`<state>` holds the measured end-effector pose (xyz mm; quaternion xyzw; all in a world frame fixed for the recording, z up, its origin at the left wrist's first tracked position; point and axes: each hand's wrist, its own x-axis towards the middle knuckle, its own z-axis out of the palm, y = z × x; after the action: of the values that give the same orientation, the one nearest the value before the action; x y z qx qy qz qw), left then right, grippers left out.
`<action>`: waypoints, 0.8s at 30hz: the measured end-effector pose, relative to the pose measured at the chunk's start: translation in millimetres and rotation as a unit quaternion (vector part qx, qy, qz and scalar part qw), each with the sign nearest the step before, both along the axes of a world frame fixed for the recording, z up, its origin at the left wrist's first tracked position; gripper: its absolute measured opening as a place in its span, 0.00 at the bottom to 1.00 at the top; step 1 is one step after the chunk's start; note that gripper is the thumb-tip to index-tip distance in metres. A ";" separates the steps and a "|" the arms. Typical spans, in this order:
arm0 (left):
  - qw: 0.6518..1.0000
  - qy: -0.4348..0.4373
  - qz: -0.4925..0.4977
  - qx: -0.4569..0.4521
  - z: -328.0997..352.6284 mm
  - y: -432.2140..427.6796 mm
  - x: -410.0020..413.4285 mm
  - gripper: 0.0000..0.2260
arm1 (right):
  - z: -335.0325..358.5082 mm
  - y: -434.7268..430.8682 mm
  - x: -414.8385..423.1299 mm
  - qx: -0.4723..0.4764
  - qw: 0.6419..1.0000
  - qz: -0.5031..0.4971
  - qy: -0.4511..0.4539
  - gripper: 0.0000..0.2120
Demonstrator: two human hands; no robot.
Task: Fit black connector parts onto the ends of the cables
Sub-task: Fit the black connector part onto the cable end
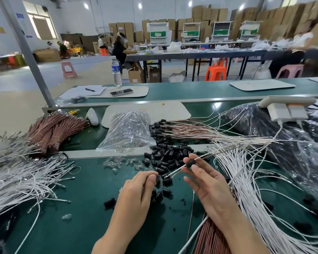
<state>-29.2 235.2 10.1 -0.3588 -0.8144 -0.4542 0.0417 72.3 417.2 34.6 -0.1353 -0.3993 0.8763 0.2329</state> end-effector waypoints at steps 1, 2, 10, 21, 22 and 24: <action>1.000 0.005 -0.002 -0.010 0.5 -0.3 0.6 0.08 | 0.1 0.2 -0.2 -0.001 1.000 0.001 0.001 0.14; 1.000 0.011 -0.005 -0.018 0.7 -0.4 1.3 0.08 | 0.0 0.0 -0.5 -0.001 1.000 0.002 0.001 0.14; 0.999 0.040 -0.008 -0.027 2.4 1.0 3.0 0.07 | -1.0 -4.6 -1.8 0.029 0.999 0.016 -0.010 0.14; 0.999 0.021 -0.015 -0.030 3.1 1.8 6.4 0.07 | 0.7 -11.0 -2.6 0.054 0.998 0.035 -0.017 0.15; 0.999 0.019 -0.017 -0.033 3.4 2.1 7.0 0.07 | 0.7 -11.4 -2.8 0.055 0.998 0.036 -0.018 0.15; 0.999 0.016 -0.026 -0.039 3.9 2.6 8.6 0.07 | 0.4 -12.3 -3.5 0.053 0.998 0.034 -0.021 0.15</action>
<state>-20.6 237.7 14.1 -0.3881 -0.8211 -0.4175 0.0288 68.8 404.9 35.1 -0.1277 -0.4547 0.8581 0.2015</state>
